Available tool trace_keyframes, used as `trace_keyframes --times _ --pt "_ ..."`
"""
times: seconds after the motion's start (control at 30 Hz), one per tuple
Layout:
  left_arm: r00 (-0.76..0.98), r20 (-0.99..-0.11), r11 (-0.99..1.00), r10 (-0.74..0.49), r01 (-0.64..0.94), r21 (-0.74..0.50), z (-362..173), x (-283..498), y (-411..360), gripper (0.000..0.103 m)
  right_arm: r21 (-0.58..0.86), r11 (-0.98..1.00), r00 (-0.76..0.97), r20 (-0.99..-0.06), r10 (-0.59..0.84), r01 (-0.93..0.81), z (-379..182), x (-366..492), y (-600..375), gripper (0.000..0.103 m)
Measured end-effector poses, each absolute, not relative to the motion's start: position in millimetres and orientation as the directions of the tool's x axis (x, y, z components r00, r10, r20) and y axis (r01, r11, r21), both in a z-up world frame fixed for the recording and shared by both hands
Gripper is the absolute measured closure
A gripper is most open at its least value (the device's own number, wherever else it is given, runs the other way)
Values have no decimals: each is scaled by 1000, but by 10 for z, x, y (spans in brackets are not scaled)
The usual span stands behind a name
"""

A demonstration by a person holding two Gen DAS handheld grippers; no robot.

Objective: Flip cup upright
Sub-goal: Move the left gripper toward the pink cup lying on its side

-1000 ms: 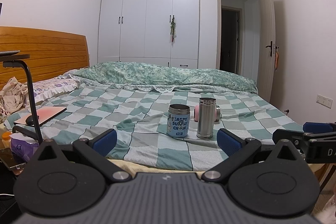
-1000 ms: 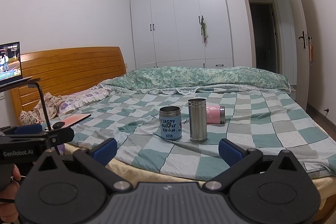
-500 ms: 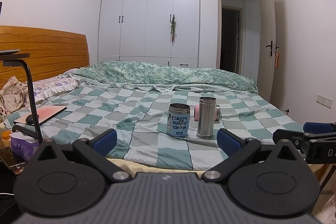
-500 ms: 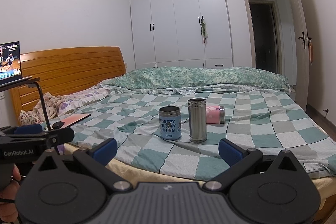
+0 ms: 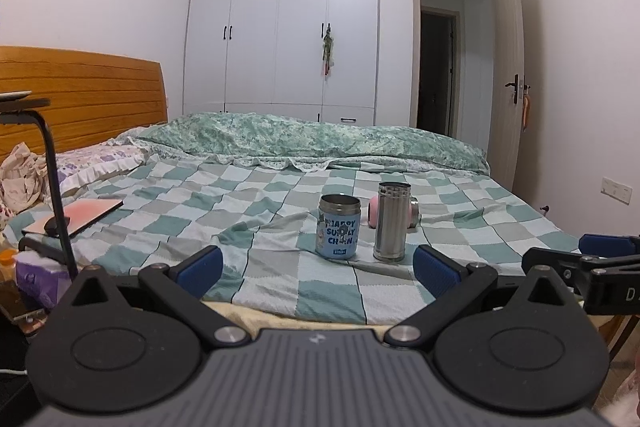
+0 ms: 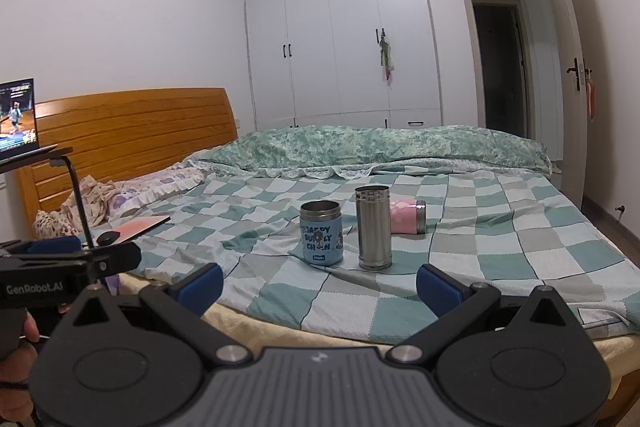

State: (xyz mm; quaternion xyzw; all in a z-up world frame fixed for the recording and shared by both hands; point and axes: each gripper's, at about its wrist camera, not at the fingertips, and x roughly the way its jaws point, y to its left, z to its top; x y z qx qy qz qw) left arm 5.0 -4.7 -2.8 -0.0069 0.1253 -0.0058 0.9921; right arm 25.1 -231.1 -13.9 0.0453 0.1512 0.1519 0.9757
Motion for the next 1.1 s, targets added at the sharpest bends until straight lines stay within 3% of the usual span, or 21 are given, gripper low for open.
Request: trace_keyframes --times 0.27,1.1 --pt "970 -241 999 19 -7 50 -21 538 -137 0 128 955 916 -273 294 -268 -169 744 -2396 0" --pt "956 -270 993 -117 114 -29 293 2735 -241 0 116 959 925 -255 280 -258 168 2645 -2735 2"
